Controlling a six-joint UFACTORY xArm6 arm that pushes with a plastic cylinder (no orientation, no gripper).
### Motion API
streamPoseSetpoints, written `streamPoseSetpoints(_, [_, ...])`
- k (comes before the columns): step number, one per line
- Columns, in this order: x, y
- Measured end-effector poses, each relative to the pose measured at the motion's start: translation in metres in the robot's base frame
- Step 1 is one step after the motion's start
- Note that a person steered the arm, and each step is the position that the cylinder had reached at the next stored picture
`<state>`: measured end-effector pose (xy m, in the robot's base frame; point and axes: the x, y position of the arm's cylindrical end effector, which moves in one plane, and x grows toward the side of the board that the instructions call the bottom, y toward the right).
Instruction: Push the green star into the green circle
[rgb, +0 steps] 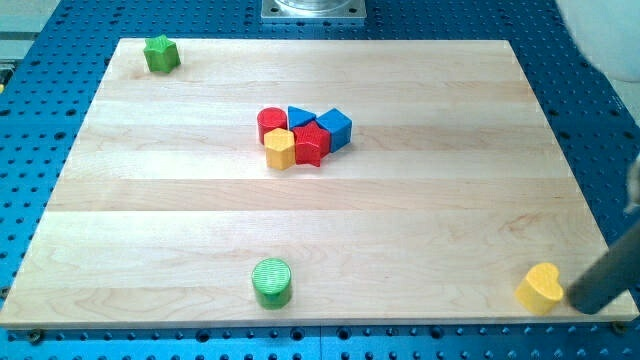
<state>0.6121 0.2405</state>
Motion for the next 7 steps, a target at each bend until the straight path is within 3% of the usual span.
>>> streamPoseSetpoints(3, [-0.026, -0.200])
streamPoseSetpoints(4, [-0.043, -0.200])
streamPoseSetpoints(5, [-0.088, -0.288])
streamPoseSetpoints(6, [-0.126, -0.425])
streamPoseSetpoints(7, [-0.244, -0.454])
